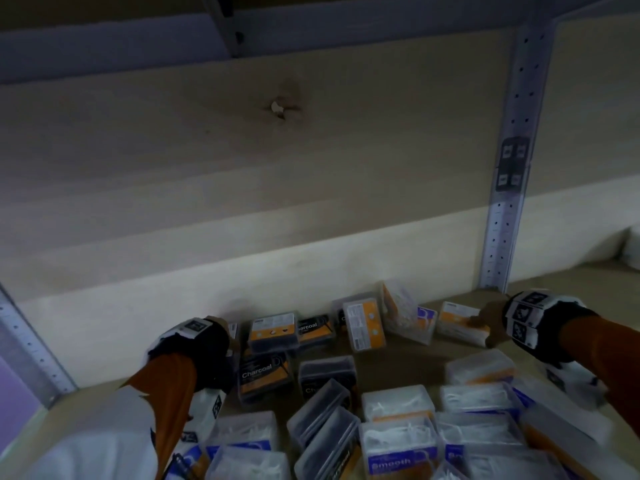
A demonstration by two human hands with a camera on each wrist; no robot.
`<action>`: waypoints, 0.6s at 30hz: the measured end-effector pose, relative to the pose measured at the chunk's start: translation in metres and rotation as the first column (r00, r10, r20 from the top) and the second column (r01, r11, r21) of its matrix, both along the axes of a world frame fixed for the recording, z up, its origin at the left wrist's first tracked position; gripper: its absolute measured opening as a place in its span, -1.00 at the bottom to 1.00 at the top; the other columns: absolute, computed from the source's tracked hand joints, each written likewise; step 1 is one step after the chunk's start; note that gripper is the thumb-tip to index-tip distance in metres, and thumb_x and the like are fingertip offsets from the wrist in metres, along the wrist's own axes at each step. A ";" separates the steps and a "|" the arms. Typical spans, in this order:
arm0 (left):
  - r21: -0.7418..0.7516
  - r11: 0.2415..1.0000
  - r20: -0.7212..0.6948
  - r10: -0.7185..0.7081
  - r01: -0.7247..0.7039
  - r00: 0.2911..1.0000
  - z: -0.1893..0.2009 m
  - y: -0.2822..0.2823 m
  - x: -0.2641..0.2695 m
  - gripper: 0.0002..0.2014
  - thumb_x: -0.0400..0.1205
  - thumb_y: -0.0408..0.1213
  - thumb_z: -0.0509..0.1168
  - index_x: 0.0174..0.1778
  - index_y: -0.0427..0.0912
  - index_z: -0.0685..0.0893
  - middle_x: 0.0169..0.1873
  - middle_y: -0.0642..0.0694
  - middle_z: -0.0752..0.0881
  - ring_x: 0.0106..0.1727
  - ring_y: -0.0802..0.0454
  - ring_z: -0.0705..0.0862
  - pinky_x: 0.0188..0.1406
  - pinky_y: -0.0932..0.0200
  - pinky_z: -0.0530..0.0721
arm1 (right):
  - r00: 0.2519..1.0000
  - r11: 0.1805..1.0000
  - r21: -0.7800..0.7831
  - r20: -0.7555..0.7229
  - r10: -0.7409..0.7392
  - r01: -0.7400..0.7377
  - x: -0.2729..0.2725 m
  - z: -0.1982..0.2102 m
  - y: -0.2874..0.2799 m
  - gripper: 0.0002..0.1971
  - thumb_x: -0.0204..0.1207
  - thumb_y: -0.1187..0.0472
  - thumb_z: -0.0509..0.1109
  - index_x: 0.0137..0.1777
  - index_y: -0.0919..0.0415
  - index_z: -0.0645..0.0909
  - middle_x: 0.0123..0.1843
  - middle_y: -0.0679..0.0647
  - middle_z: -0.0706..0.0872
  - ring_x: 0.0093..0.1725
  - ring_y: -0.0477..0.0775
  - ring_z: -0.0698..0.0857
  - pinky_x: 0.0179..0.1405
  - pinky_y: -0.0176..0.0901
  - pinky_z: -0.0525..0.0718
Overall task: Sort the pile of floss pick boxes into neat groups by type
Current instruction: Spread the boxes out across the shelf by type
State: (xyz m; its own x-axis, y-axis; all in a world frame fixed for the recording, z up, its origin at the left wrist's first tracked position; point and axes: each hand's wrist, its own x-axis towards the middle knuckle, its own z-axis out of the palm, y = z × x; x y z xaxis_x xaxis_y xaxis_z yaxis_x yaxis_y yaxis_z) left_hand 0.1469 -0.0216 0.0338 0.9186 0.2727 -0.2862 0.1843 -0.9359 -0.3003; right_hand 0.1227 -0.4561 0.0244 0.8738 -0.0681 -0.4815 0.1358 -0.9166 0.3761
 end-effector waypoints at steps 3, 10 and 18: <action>0.021 0.999 -0.021 -0.024 0.024 0.999 0.008 -0.009 -0.009 -0.50 0.64 -0.03 0.26 0.42 -0.25 0.49 0.40 -0.16 0.57 0.39 -0.06 0.58 -0.07 0.27 0.40 | 1.000 1.000 -0.005 -0.005 0.014 -0.014 -0.001 0.003 -0.002 -0.37 0.68 0.01 0.17 0.67 0.19 0.09 0.62 0.23 0.29 0.59 0.16 0.35 0.54 -0.13 0.30; -0.068 0.997 -0.032 -0.033 0.031 0.999 0.019 -0.003 -0.026 -0.52 0.59 0.11 0.26 0.23 -0.21 0.60 0.24 -0.17 0.65 0.29 -0.08 0.64 -0.04 0.19 0.52 | 0.999 1.000 0.013 -0.036 -0.011 0.012 -0.006 0.005 -0.007 -0.41 0.69 0.04 0.17 0.66 0.19 0.14 0.62 0.22 0.31 0.58 0.14 0.36 0.52 -0.16 0.33; -0.211 0.969 -0.085 -0.150 0.129 0.985 0.023 0.017 -0.033 -0.60 0.61 -0.09 0.27 0.31 -0.20 0.65 0.23 -0.14 0.68 0.11 -0.01 0.60 0.04 0.21 0.49 | 1.000 0.999 0.048 -0.025 -0.014 0.015 -0.018 0.004 -0.022 -0.52 0.68 0.12 0.18 0.57 0.23 0.36 0.53 0.17 0.49 0.50 0.07 0.49 0.44 -0.19 0.46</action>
